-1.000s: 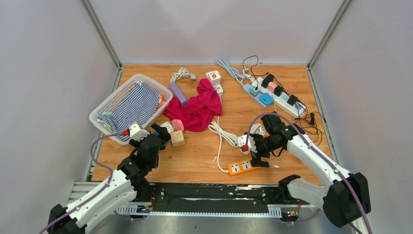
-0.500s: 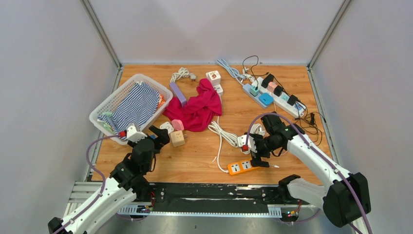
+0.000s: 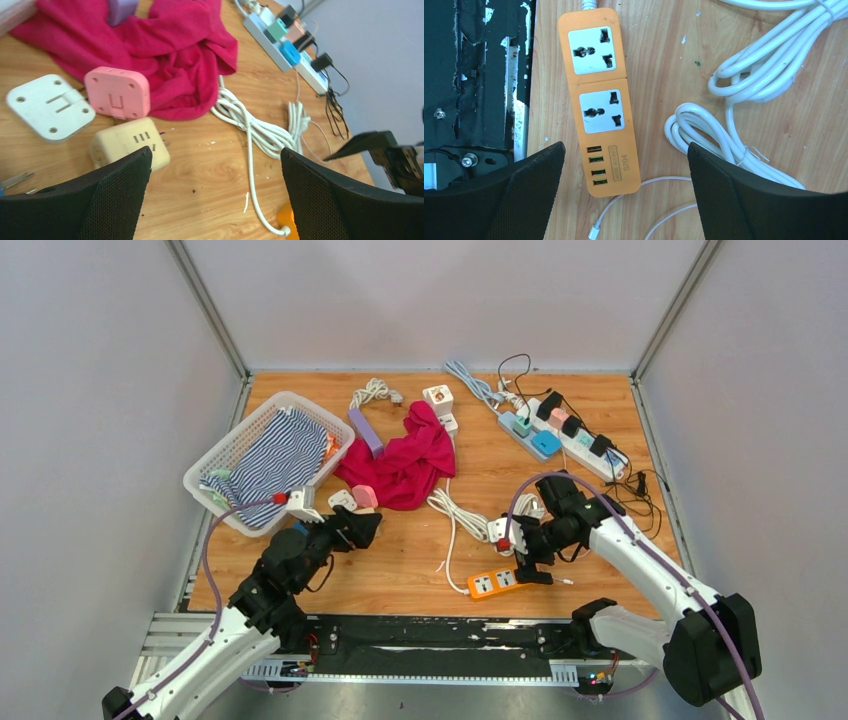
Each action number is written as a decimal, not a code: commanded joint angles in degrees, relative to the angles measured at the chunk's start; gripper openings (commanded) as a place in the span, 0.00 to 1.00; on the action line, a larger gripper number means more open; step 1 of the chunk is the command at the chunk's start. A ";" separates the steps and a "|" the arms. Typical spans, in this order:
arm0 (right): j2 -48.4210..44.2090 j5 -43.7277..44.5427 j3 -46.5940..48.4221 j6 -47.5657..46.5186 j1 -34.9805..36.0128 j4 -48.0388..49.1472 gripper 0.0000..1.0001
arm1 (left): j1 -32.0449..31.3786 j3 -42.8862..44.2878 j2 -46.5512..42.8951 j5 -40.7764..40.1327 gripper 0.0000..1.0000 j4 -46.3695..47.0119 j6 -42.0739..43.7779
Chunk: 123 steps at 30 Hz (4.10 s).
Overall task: Pull the plug off the socket
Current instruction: Pick up the socket from the corner of the board.
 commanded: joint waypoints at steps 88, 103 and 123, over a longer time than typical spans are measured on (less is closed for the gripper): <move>1.81 -11.87 8.20 -9.07 3.75 -17.25 0.00 | -28.48 16.96 48.08 35.29 1.00 32.98 37.82; 1.98 -13.04 8.34 -9.13 2.77 -17.40 0.00 | -32.25 22.60 60.22 27.75 0.97 33.12 35.72; 2.42 -13.75 8.25 -8.78 1.64 -17.24 0.00 | -34.35 23.50 65.36 23.15 0.74 38.14 35.11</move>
